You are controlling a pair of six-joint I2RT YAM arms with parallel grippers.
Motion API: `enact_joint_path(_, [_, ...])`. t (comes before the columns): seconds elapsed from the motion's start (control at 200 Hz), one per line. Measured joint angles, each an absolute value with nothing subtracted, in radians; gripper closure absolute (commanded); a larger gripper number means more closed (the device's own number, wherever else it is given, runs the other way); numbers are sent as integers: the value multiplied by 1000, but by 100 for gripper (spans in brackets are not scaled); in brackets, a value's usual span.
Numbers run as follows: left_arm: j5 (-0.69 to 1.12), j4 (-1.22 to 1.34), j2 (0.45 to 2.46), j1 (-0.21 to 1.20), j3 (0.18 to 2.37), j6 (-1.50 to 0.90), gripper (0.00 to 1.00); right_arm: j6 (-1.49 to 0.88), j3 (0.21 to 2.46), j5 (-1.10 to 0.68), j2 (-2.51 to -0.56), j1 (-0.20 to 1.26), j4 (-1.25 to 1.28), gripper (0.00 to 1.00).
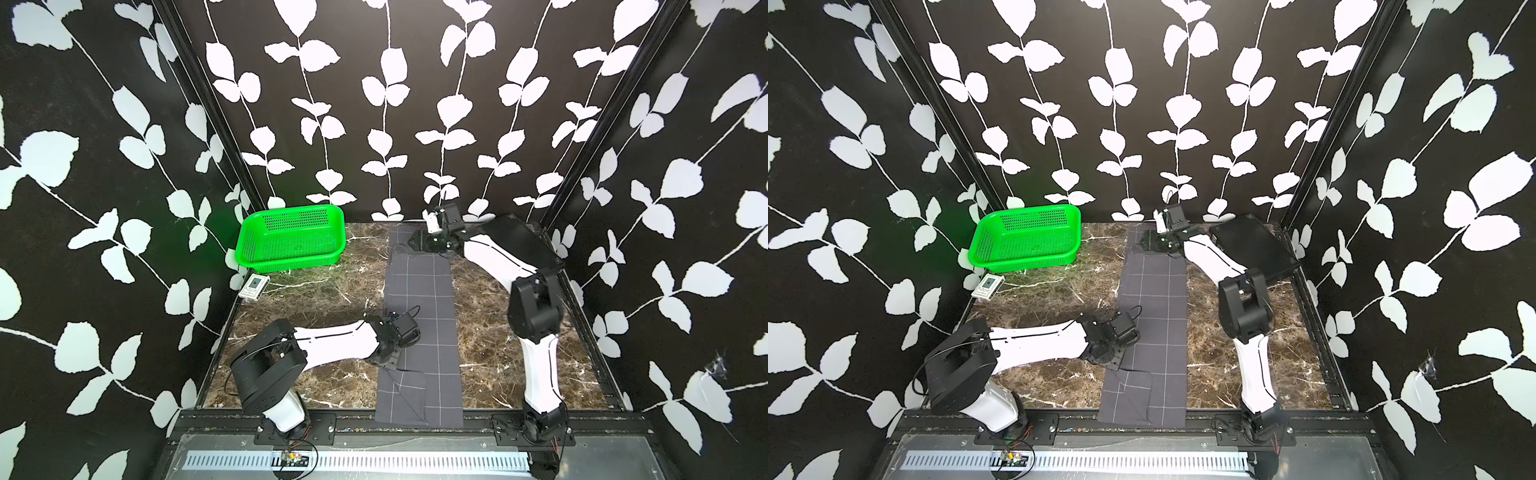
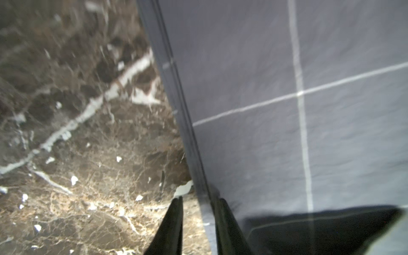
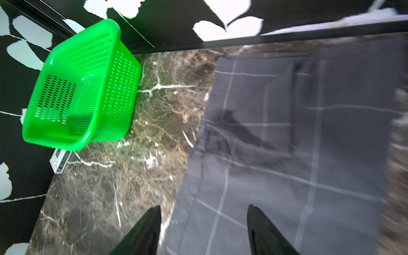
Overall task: Roll up the pillowcase
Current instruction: Fold the pillowcase, then adjust the pillowcase at the center of the board.
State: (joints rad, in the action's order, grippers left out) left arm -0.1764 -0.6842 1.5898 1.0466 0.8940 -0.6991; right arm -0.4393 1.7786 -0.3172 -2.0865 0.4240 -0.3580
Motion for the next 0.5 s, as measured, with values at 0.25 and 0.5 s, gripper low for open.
enact_joint_path(0.25, [-177, -739, 1555, 1047, 915, -699, 69, -428, 1354, -318, -1840, 431, -337, 39])
enact_joint_path(0.5, [-162, -773, 1554, 1090, 1089, -696, 61, -410, 1033, -348, -1701, 479, -333, 45])
